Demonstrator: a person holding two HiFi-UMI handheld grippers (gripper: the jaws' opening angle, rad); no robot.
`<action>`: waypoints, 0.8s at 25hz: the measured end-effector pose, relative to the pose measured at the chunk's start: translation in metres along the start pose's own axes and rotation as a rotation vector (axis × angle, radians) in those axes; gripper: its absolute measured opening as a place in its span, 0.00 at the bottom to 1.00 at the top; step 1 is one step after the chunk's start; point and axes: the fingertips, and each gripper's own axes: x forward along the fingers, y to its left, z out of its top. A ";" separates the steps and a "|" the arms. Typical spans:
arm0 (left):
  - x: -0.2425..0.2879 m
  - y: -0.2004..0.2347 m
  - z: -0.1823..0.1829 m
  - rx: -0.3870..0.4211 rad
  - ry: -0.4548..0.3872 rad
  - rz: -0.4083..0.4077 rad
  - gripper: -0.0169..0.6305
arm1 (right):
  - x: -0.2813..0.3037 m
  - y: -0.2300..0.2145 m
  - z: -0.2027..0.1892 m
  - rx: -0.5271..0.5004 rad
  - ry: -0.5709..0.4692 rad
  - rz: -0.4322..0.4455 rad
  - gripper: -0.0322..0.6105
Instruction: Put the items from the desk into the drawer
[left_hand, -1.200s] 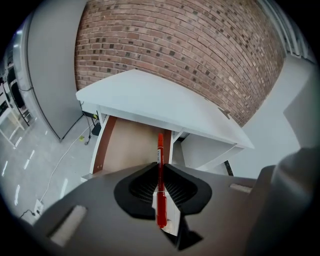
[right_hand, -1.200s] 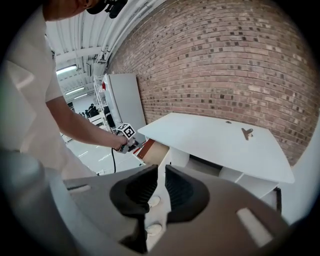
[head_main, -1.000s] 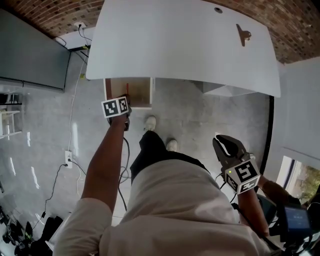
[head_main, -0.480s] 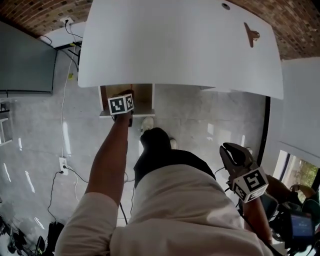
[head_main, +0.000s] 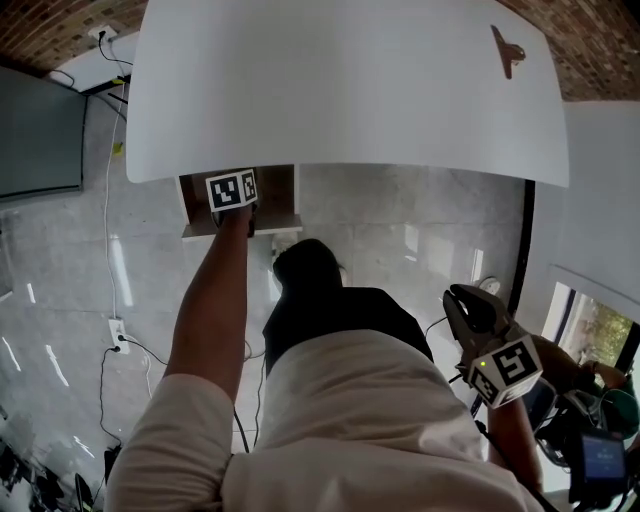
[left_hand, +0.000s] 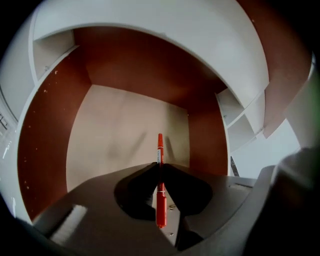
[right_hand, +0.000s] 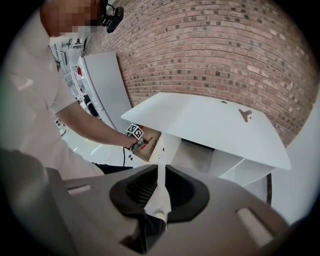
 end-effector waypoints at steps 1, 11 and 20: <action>0.004 0.004 -0.001 0.000 0.008 0.004 0.10 | 0.002 0.001 -0.001 0.003 0.003 -0.001 0.10; 0.033 0.019 -0.016 -0.042 0.055 -0.019 0.10 | 0.012 -0.001 -0.017 0.051 0.028 -0.022 0.10; 0.018 0.021 -0.020 -0.030 0.078 0.002 0.15 | 0.009 0.005 -0.018 0.051 0.022 -0.008 0.10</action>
